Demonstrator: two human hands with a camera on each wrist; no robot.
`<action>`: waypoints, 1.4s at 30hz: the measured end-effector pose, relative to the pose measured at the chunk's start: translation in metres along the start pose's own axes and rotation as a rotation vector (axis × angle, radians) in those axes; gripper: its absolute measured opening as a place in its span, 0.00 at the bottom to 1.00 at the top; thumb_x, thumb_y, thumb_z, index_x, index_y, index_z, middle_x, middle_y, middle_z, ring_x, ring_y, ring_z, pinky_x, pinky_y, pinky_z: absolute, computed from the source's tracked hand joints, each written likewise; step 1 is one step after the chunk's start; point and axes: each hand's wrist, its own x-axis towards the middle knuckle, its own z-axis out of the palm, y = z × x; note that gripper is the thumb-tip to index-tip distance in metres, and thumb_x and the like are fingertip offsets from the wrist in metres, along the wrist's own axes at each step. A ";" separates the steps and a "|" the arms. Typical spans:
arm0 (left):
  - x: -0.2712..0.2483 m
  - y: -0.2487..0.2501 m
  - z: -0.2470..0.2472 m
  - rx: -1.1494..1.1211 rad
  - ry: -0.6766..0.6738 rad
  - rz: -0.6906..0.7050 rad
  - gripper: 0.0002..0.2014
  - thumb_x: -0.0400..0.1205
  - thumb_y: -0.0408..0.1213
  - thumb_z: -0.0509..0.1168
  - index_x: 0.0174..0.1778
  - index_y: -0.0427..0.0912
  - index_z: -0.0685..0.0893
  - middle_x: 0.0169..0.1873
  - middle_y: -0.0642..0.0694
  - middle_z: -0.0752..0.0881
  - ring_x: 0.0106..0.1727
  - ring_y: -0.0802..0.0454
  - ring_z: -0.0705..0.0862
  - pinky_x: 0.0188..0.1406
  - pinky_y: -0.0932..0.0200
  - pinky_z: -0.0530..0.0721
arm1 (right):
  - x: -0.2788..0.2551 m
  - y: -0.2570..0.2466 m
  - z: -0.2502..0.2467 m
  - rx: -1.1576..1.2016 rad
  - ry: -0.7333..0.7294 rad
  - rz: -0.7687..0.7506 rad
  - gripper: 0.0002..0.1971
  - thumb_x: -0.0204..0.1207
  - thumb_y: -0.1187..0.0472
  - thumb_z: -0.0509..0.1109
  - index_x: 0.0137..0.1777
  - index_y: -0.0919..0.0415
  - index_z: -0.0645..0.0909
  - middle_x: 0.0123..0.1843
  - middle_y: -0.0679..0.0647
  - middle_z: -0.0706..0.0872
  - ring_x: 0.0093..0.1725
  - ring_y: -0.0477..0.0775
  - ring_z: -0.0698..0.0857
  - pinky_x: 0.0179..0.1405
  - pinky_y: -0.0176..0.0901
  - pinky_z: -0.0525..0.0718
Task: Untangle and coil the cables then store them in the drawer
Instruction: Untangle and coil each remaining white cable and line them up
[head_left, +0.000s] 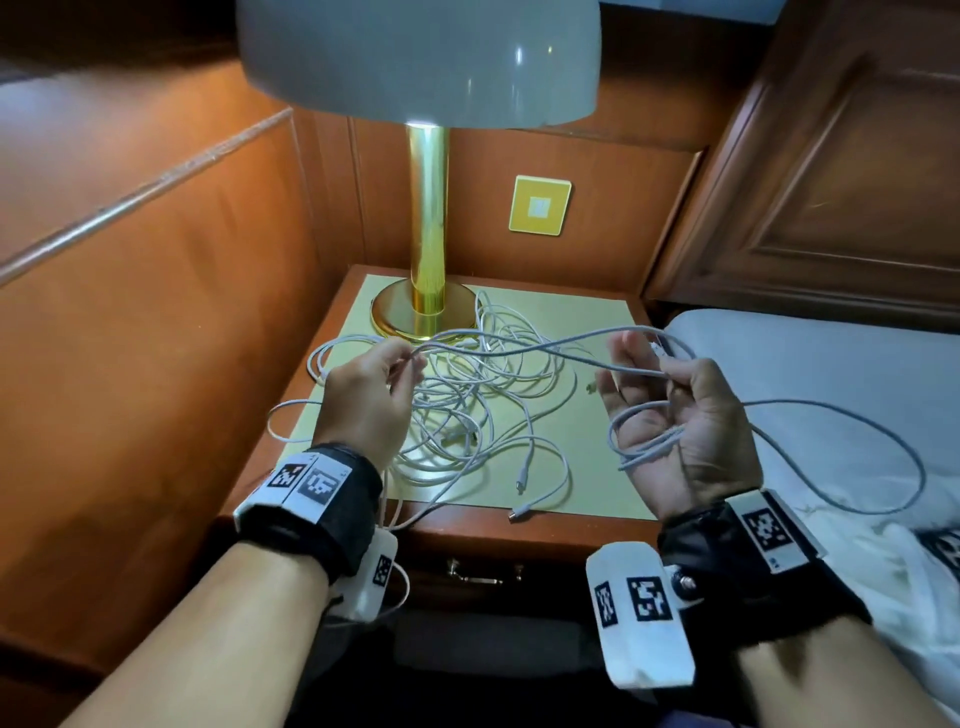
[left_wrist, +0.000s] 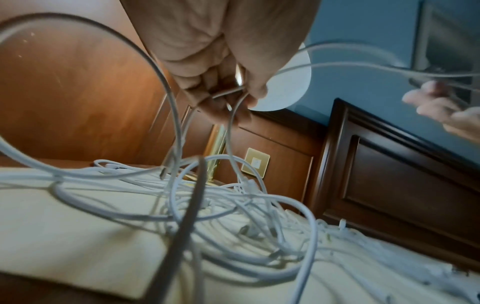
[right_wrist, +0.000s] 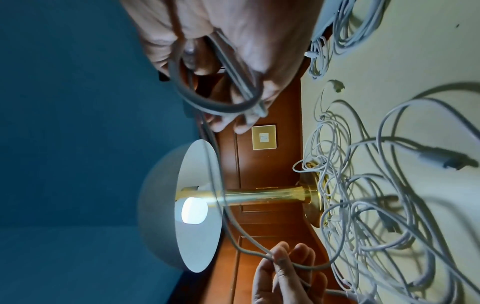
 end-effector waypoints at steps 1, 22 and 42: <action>0.001 0.003 -0.001 -0.059 0.029 0.003 0.06 0.87 0.38 0.67 0.50 0.43 0.90 0.37 0.50 0.90 0.40 0.56 0.89 0.39 0.72 0.82 | -0.002 -0.001 0.003 0.026 -0.013 -0.001 0.09 0.82 0.66 0.60 0.52 0.68 0.81 0.47 0.57 0.92 0.54 0.54 0.92 0.57 0.49 0.89; 0.008 0.035 -0.008 -0.872 -0.034 -0.175 0.09 0.89 0.28 0.61 0.49 0.47 0.76 0.61 0.41 0.89 0.65 0.46 0.88 0.40 0.54 0.93 | -0.006 0.036 -0.004 -1.120 -0.354 -0.026 0.18 0.72 0.52 0.79 0.50 0.61 0.76 0.34 0.57 0.80 0.24 0.55 0.84 0.25 0.44 0.81; -0.043 0.081 -0.060 -0.669 -0.240 -0.168 0.09 0.87 0.36 0.66 0.54 0.31 0.84 0.39 0.40 0.92 0.33 0.40 0.92 0.19 0.56 0.83 | -0.028 0.028 -0.023 -1.036 -0.305 0.095 0.32 0.64 0.29 0.75 0.39 0.64 0.86 0.31 0.59 0.81 0.27 0.55 0.78 0.40 0.54 0.76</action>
